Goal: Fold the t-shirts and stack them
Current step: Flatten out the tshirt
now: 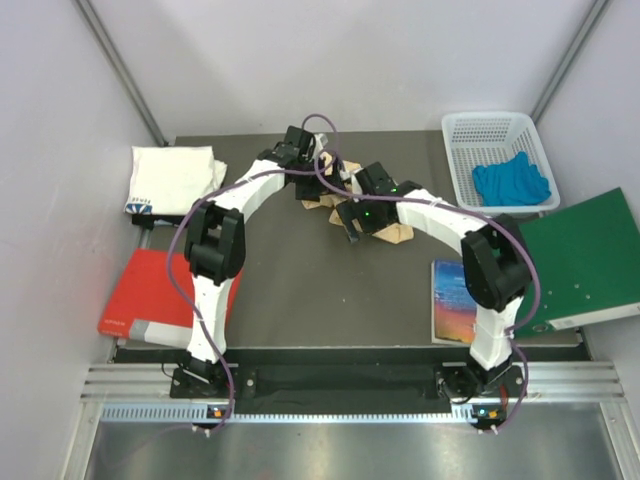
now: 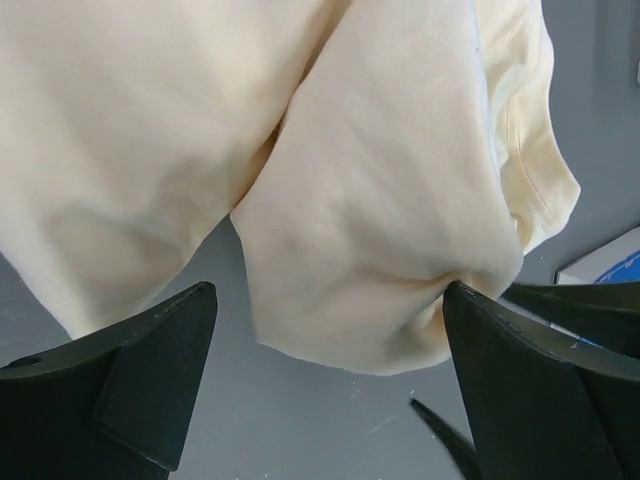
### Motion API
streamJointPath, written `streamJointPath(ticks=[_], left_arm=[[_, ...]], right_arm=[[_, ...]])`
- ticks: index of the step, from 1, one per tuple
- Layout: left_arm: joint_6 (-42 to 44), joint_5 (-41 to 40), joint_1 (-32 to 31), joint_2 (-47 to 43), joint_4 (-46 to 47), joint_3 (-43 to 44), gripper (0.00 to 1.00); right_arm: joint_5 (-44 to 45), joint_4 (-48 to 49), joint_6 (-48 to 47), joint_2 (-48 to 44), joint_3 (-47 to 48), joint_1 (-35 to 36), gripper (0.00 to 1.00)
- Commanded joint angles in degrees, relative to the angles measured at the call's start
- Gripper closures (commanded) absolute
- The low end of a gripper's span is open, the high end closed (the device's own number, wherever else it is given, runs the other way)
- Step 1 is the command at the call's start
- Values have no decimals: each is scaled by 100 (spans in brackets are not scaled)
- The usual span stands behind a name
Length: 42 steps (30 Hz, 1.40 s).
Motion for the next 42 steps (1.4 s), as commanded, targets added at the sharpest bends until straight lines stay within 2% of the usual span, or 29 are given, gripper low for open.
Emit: streamJointPath(ticks=[1, 6, 9, 10, 13, 19, 25, 29, 30, 34, 37, 41, 42], left_arm=[[-142, -115, 26, 133, 331, 333, 1], [-239, -124, 53, 231, 304, 439, 1], [-204, -202, 62, 152, 226, 386, 1], [-178, -255, 62, 117, 182, 351, 1], [-99, -519, 96, -94, 163, 70, 1], [-125, -1107, 176, -1068, 542, -729, 1], [-28, -1591, 202, -1729, 454, -1002, 1], [-151, -2380, 211, -1870, 541, -1424, 1], [-204, -2470, 211, -1792, 576, -1468, 1], [-467, -1998, 325, -1195, 717, -1320, 1], [-582, -1751, 316, -510, 788, -855, 1], [-740, -1592, 325, 492, 622, 103, 7], [-766, -1557, 325, 894, 568, 583, 8]], right_arm=[[-236, 399, -91, 604, 321, 192, 20], [360, 5, 102, 1518, 1068, 236, 34], [668, 179, 260, 1432, 981, 140, 51], [730, 206, 295, 1388, 937, 96, 73], [888, 215, 295, 1238, 893, 51, 100], [1187, 66, 155, 325, 769, 60, 100], [767, -637, -284, -404, 1488, 52, 100], [791, -1103, -276, -458, 1929, 52, 100], [949, -1191, -267, -458, 1982, 52, 100], [1126, -1192, -329, -345, 2096, -1, 100], [1205, -1130, -320, -230, 2149, -63, 100], [1371, -1112, -329, -124, 2290, -124, 100], [1442, -1112, -329, -107, 2368, -142, 100]])
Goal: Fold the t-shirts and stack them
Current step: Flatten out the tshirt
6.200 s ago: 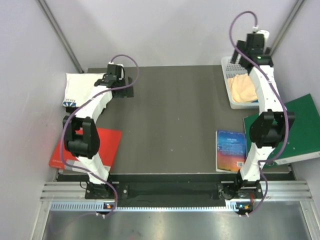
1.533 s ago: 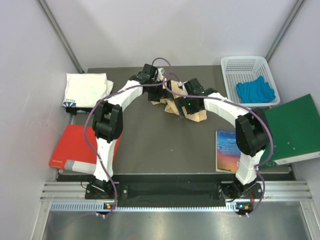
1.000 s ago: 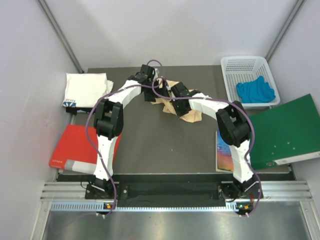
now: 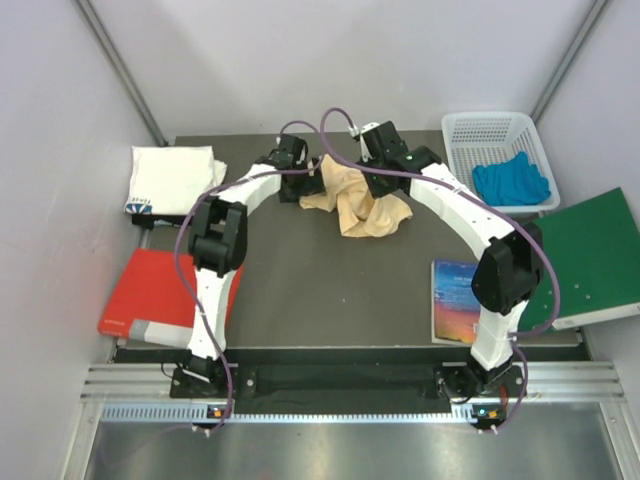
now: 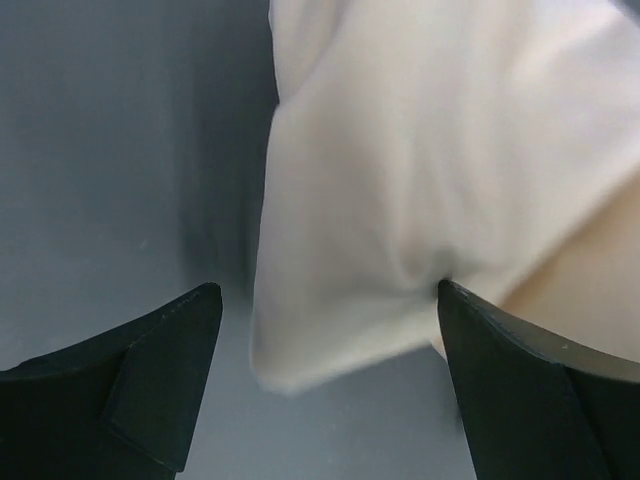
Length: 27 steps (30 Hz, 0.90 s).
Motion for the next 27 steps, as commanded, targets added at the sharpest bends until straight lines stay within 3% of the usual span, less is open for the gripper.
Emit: streamJointPath(ticks=[1, 2, 3, 4, 7, 13, 17, 22, 27], left_arm=[[-253, 343, 8, 1037, -79, 1330, 21], [-253, 465, 17, 1370, -192, 1559, 33], [-297, 519, 17, 1495, -281, 2013, 55], [-314, 545, 34, 1583, -368, 2192, 100], [-262, 204, 96, 1357, -615, 2161, 100], [221, -543, 482, -900, -387, 317, 100], [494, -992, 658, -2507, -694, -248, 100], [643, -1054, 667, -3766, -1272, -250, 100], [819, -1203, 650, -4734, -1907, 337, 100]], right_arm=[[349, 68, -60, 92, 526, -120, 100], [367, 59, -60, 110, 562, -146, 100], [358, 33, -60, 110, 640, -173, 100], [376, -11, -199, 127, 676, -182, 100], [411, -90, -236, -4, 650, -226, 100], [508, -213, -244, -882, -17, -217, 100], [552, -362, -262, -1550, -413, -226, 100], [131, -757, -341, -2464, -528, -226, 100], [-292, -943, -245, -3360, -388, -217, 100]])
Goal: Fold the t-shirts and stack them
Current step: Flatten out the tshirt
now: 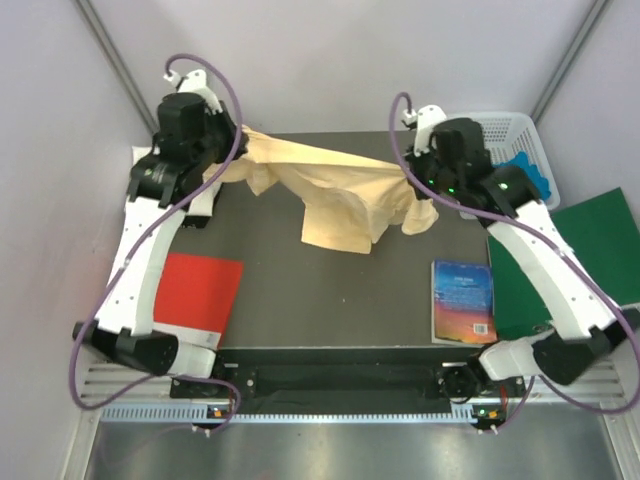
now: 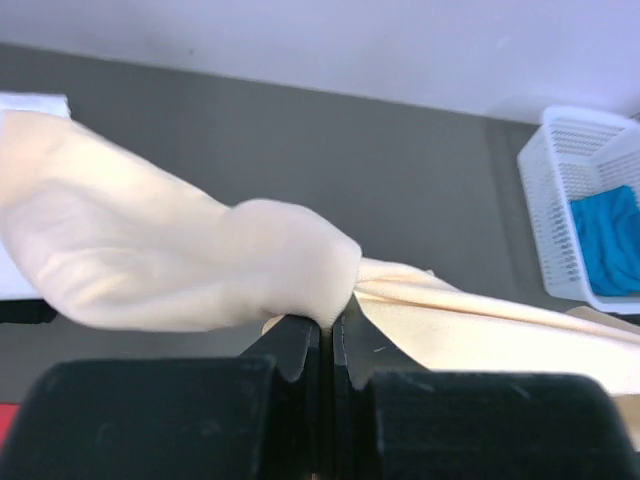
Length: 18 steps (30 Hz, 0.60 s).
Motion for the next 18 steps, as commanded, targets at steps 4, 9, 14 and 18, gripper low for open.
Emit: streamJointPath(ticks=[4, 9, 14, 18], left_arm=[[538, -798, 110, -459, -934, 1304, 100], [872, -675, 110, 244, -934, 1824, 100], [724, -69, 224, 1438, -680, 1429, 100], [390, 274, 575, 2703, -652, 1866, 100]], right_arm=[[-36, -123, -63, -1079, 260, -51, 100], [0, 431, -545, -474, 23, -147, 100], [-640, 1327, -688, 1103, 13, -831, 95], [-977, 1111, -241, 3310, 1740, -1395, 93]])
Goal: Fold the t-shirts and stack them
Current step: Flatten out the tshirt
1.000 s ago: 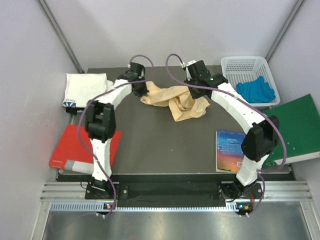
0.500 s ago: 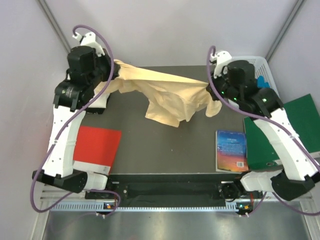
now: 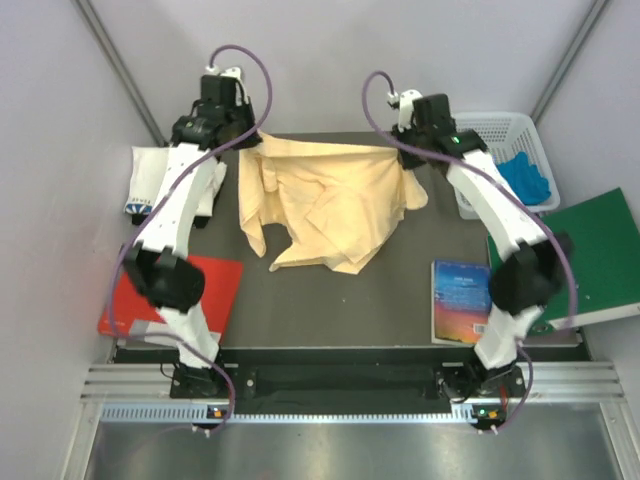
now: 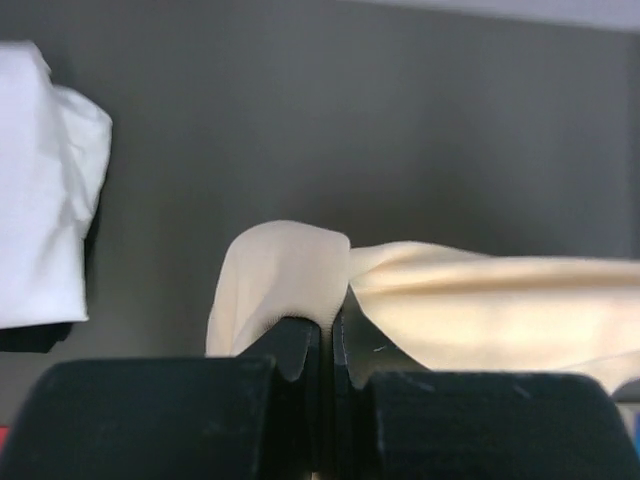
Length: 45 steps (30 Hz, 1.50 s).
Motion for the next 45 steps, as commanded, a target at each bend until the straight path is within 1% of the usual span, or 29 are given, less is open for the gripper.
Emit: streamJointPath(ticks=[1, 2, 3, 4, 5, 6, 7, 9, 10, 11, 12, 13, 14, 15, 16, 18, 19, 20, 21, 22, 24, 25, 26, 28, 31, 35, 37, 40, 45], left_arm=[[-275, 321, 503, 1480, 112, 425, 100], [-380, 384, 565, 1720, 68, 835, 100], [-416, 437, 609, 1940, 68, 1013, 100], [-443, 551, 688, 2307, 68, 1206, 100], [-452, 587, 724, 2476, 51, 1391, 100], [-469, 657, 759, 2617, 59, 1663, 100], [-478, 727, 820, 2845, 77, 1752, 100], [-478, 920, 873, 2978, 208, 1797, 100], [-487, 938, 934, 3066, 226, 1797, 100], [-522, 1008, 961, 3102, 270, 1789, 100], [-539, 1052, 996, 3180, 279, 1788, 100], [-566, 1070, 1058, 3207, 288, 1771, 100], [-575, 1079, 1076, 3234, 305, 1753, 100], [-583, 1088, 1102, 3286, 340, 1745, 91], [-557, 1079, 1146, 3313, 349, 1736, 77], [-548, 1105, 1172, 3418, 384, 1753, 46], [-574, 1097, 1181, 3462, 402, 1762, 35], [-592, 1105, 1338, 3497, 411, 1771, 21], [-601, 1140, 1357, 3550, 428, 1762, 1], [-601, 1132, 1400, 3550, 437, 1762, 1], [-584, 1158, 1418, 3507, 446, 1762, 1], [-557, 1202, 1418, 3472, 437, 1745, 1], [-557, 1228, 1418, 3419, 446, 1684, 1], [-531, 1255, 1419, 3165, 446, 1526, 1], [-513, 1360, 1410, 2743, 542, 1078, 1], [-487, 1562, 1392, 2250, 700, 331, 1], [-399, 1545, 1357, 2013, 797, -116, 1], [-303, 1510, 1357, 1845, 798, -478, 1], [-179, 1457, 1366, 1731, 736, -716, 1]], right_arm=[[-50, -115, 313, 2196, 2459, -637, 94], [160, -256, 427, 3045, 3045, -655, 85], [319, -353, 724, 3358, 3547, -664, 74], [407, -267, 858, 3544, 3917, -699, 43], [426, -162, 964, 3572, 3860, -717, 30], [434, -39, 1113, 3468, 3712, -708, 21], [400, 250, 1140, 3301, 3153, -682, 11], [189, 629, 1141, 2529, 2352, -629, 1], [145, 761, 1132, 2256, 1600, -559, 0], [-30, 893, 1140, 1758, 1279, -524, 0], [-75, 885, 1184, 1544, 1015, -497, 0], [-336, 833, 1228, 1376, 577, -480, 1], [-730, 676, 1272, 1131, 407, -488, 0], [-908, 596, 1412, 1033, 240, -479, 0], [-1136, 526, 1500, 962, -31, -488, 0], [-1944, 533, 1876, 839, -331, -497, 0], [-2234, 569, 2009, 839, -603, -497, 3], [-2707, 621, 2159, 900, -718, -497, 7], [-2964, 874, 2508, 944, -859, -506, 10], [-3193, 1077, 2712, 1014, -1139, -514, 11], [-3835, 1464, 3377, 1321, -1386, -515, 23], [-4028, 1883, 3608, 1444, -1579, -515, 33], [-4370, 2096, 3828, 1680, -1677, -506, 39], [-4452, 2683, 4373, 1857, -1922, -506, 53], [-4496, 2898, 4743, 2139, -1898, -506, 67], [-4698, 3099, 5033, 2473, -1774, -453, 77], [-4681, 3109, 5122, 2543, -1766, -435, 77], [-4663, 3197, 5236, 2649, -1748, -392, 75], [-4707, 3083, 5210, 3018, -1476, -278, 74]])
